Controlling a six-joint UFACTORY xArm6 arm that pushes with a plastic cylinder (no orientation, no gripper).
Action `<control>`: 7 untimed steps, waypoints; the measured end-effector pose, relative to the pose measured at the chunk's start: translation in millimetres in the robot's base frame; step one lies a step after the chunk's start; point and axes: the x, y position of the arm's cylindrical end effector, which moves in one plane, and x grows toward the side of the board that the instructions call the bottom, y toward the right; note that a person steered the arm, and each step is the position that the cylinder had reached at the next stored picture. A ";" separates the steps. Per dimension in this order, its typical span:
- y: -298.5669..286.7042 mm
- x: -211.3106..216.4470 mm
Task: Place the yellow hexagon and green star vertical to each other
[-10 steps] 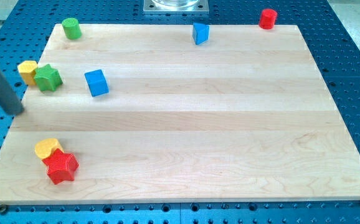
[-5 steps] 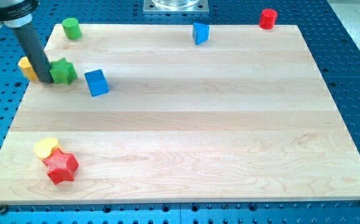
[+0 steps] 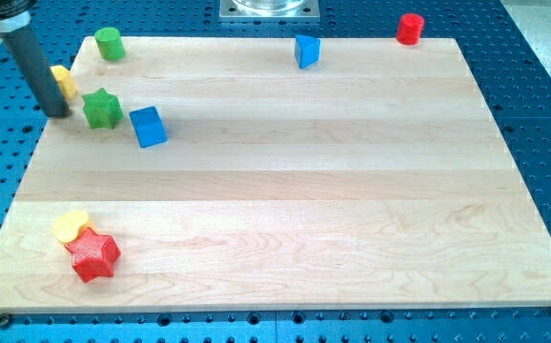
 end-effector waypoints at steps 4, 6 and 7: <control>79.1 -36.5; 95.8 38.1; 31.8 59.9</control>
